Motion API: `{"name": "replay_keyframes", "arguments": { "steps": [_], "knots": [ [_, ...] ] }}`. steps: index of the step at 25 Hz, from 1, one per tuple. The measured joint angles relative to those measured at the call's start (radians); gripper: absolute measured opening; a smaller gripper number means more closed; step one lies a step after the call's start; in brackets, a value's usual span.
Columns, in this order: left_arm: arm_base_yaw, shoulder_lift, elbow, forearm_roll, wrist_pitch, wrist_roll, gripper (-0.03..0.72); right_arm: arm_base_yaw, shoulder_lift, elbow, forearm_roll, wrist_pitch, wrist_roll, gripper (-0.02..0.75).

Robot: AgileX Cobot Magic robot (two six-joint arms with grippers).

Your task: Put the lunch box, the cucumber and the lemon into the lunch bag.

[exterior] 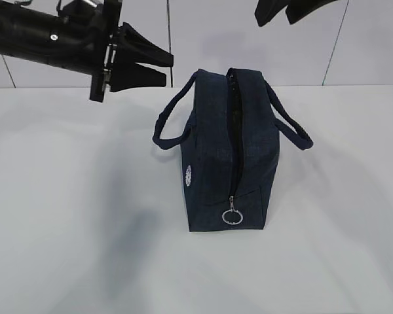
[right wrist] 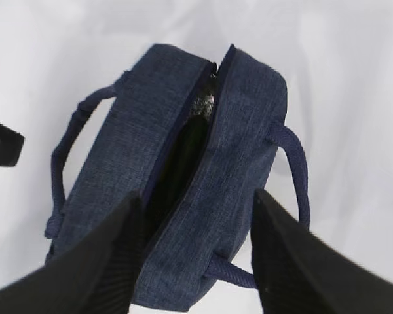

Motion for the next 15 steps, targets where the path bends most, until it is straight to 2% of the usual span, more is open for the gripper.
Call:
{"name": "replay_keyframes", "arguments": {
  "steps": [4,6,15],
  "knots": [
    [0.016,-0.084,-0.002,0.180,0.007,-0.008,0.254,0.000,-0.061,0.002,0.024,0.001,0.000,0.395],
    [0.016,-0.124,-0.009,0.308,0.019,-0.026,0.253,0.000,-0.090,0.004,0.034,0.002,0.000,0.395],
    [0.016,-0.279,-0.019,0.726,0.046,-0.188,0.248,0.000,-0.226,0.111,0.042,0.006,-0.033,0.396]
  ]
}}
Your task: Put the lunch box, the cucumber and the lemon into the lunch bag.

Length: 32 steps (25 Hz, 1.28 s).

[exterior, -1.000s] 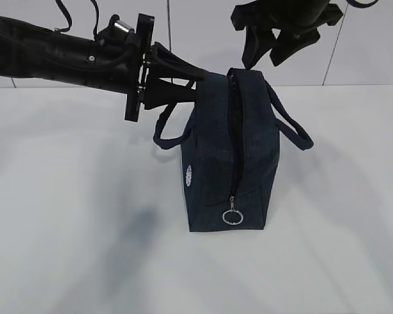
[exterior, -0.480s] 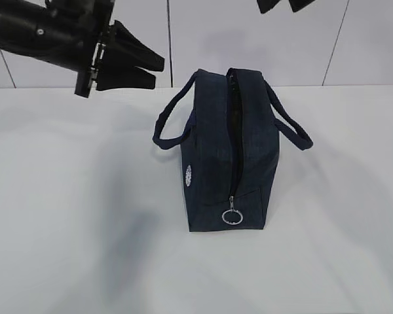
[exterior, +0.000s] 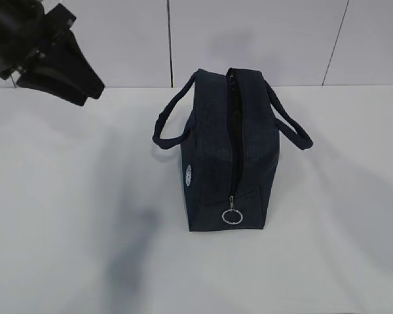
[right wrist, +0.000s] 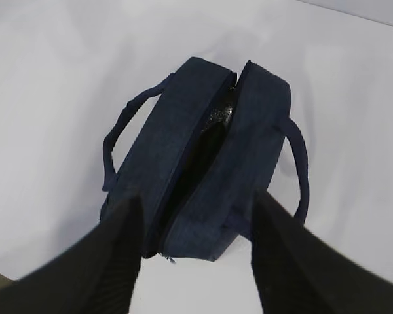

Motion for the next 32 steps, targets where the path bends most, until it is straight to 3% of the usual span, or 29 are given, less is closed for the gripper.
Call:
{"name": "replay_keyframes", "arguments": {
  "steps": [5,18,28,32],
  "knots": [
    [0.000,-0.060,0.000,0.116,0.005,-0.060,0.246,0.000,-0.108,0.149,0.002,-0.027,-0.043,0.396],
    [0.000,-0.195,0.000,0.119,0.021,-0.087,0.244,0.000,-0.532,0.839,0.011,-0.600,-0.159,0.395],
    [0.000,-0.270,0.000,0.115,0.023,-0.091,0.243,0.000,-0.874,1.265,0.031,-0.941,-0.254,0.396],
    [0.000,-0.289,0.000,0.113,0.025,-0.093,0.241,0.000,-0.949,1.355,0.060,-0.980,-0.256,0.396]
  ]
}}
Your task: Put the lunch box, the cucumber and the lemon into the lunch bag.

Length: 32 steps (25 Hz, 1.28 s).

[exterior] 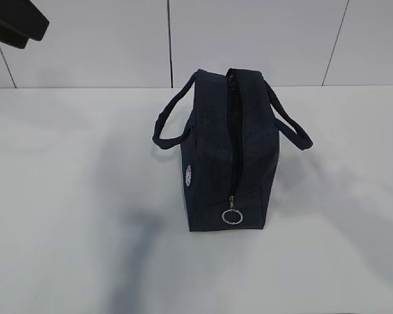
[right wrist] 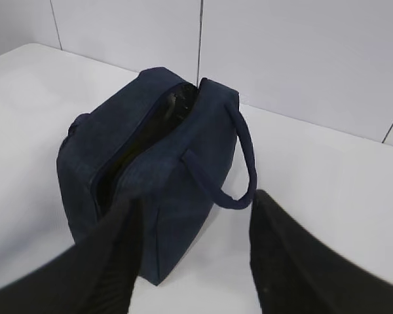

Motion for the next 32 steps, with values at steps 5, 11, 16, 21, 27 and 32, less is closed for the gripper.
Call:
{"name": "replay_keyframes", "arguments": {
  "steps": [5,11,16,21,27,32],
  "knots": [
    [0.000,-0.002,0.000,-0.002,0.000,0.000,0.239,0.000,0.002,0.030,0.011,-0.002,-0.002,0.396],
    [-0.013,-0.008,0.000,0.000,0.000,-0.008,0.239,0.000,0.012,0.088,0.041,-0.100,-0.004,0.396],
    [-0.075,-0.008,0.000,0.004,0.000,-0.010,0.239,0.000,0.015,0.222,0.045,-0.308,-0.008,0.321],
    [-0.105,-0.008,0.000,0.004,0.001,-0.010,0.239,0.000,0.018,0.267,0.045,-0.396,-0.008,0.229],
    [-0.105,-0.010,0.000,0.007,0.002,-0.010,0.238,0.000,0.123,0.267,-0.050,-0.418,0.039,0.222],
    [-0.105,-0.010,0.000,0.007,0.002,-0.010,0.238,0.000,0.226,0.267,-0.394,-0.517,0.302,0.222]
  ]
}}
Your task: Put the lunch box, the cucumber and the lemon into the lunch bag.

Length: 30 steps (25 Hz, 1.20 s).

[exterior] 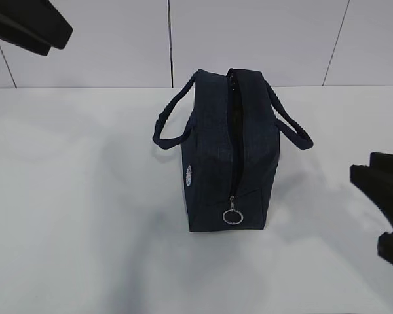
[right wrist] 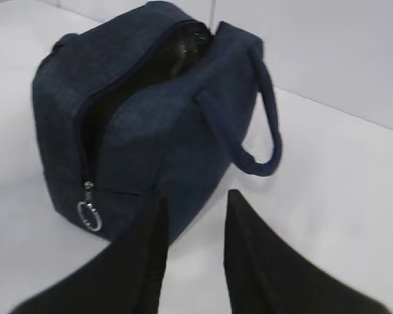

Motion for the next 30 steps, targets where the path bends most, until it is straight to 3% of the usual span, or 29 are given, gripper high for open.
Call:
{"name": "replay_keyframes", "arguments": {
  "steps": [3,6,17,24,30],
  "knots": [
    [0.000,0.000,0.000,0.002,0.002,0.000,0.238,0.000,0.077,0.000,-0.323,-0.073,0.215,0.222],
    [0.000,0.000,0.000,0.022,0.002,0.000,0.238,0.000,0.156,0.000,-0.455,-0.149,0.375,0.222],
    [0.000,0.000,0.000,0.078,0.002,0.000,0.238,0.000,0.398,0.000,-0.464,-0.278,0.448,0.230],
    [0.000,0.000,0.000,0.081,0.002,0.000,0.238,0.000,0.538,-0.002,-0.352,-0.442,0.391,0.348],
    [0.000,0.000,0.000,0.083,0.002,0.000,0.238,0.000,0.719,-0.008,-0.316,-0.621,0.334,0.371]
  ]
}}
